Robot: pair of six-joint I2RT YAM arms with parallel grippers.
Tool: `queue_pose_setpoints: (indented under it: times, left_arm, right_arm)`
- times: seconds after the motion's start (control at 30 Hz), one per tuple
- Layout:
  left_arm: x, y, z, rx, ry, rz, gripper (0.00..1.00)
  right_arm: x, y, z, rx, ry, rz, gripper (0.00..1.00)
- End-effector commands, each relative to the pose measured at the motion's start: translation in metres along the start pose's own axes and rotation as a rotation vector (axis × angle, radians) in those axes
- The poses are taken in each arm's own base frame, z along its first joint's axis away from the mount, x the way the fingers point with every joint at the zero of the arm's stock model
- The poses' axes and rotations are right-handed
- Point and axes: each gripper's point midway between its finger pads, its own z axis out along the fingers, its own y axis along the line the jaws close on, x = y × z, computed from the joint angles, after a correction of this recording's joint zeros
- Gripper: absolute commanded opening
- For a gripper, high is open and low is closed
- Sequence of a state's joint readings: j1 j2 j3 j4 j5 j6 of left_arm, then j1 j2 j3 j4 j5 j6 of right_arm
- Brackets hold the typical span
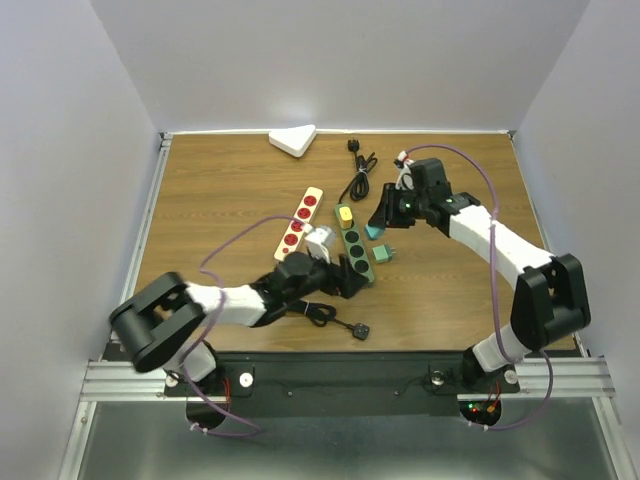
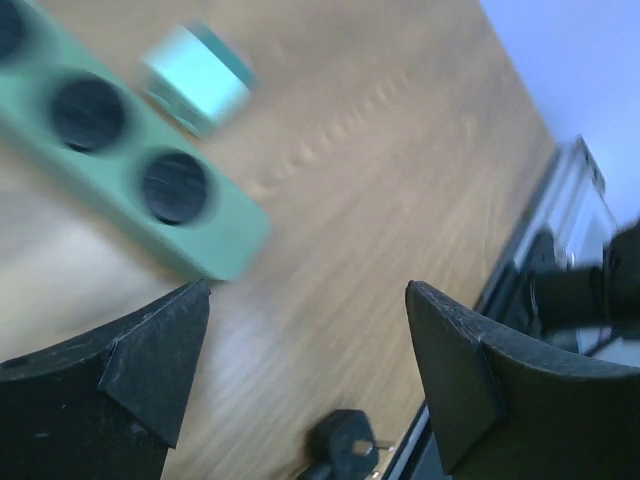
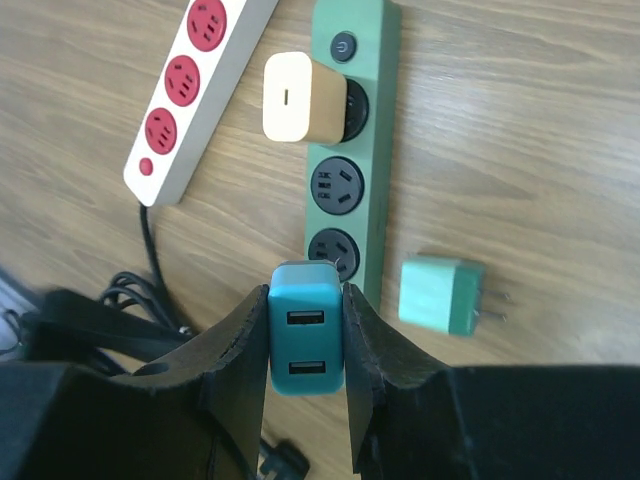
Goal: Insert the plug
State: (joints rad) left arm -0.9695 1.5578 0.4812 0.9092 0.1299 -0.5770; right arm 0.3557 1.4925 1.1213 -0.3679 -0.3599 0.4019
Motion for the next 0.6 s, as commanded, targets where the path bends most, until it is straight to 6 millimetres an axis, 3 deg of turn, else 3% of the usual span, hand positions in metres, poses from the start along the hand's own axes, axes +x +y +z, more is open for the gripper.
queue_pose_setpoints:
  times: [0.0, 0.07, 0.13, 0.17, 0.37, 0.57]
  left_arm:
    - [-0.051, 0.044, -0.041, -0.201, -0.127, 0.016, 0.91]
    - [-0.079, 0.078, -0.070, -0.361, -0.213, 0.010, 0.92]
    - [-0.095, 0.094, -0.088, -0.428, -0.265, 0.004, 0.93]
    - [-0.114, 0.106, -0.103, -0.464, -0.322, -0.002, 0.94]
    - [-0.132, 0.142, -0.137, -0.561, -0.356, -0.002, 0.94]
    - [-0.128, 0.151, -0.143, -0.571, -0.343, 0.001, 0.94]
  right_arm:
    - [-0.016, 0.010, 0.016, 0.027, -0.030, -0.130, 0.00]
    - [-0.015, 0.013, 0.028, 0.034, -0.015, -0.175, 0.00]
    - [-0.018, 0.012, 0.036, 0.075, -0.025, -0.202, 0.00]
    - [-0.016, 0.015, 0.040, 0.079, -0.021, -0.223, 0.00]
    - [-0.020, 0.016, 0.061, 0.150, -0.031, -0.256, 0.00]
    - [-0.013, 0.008, 0.077, 0.240, -0.043, -0.273, 0.01]
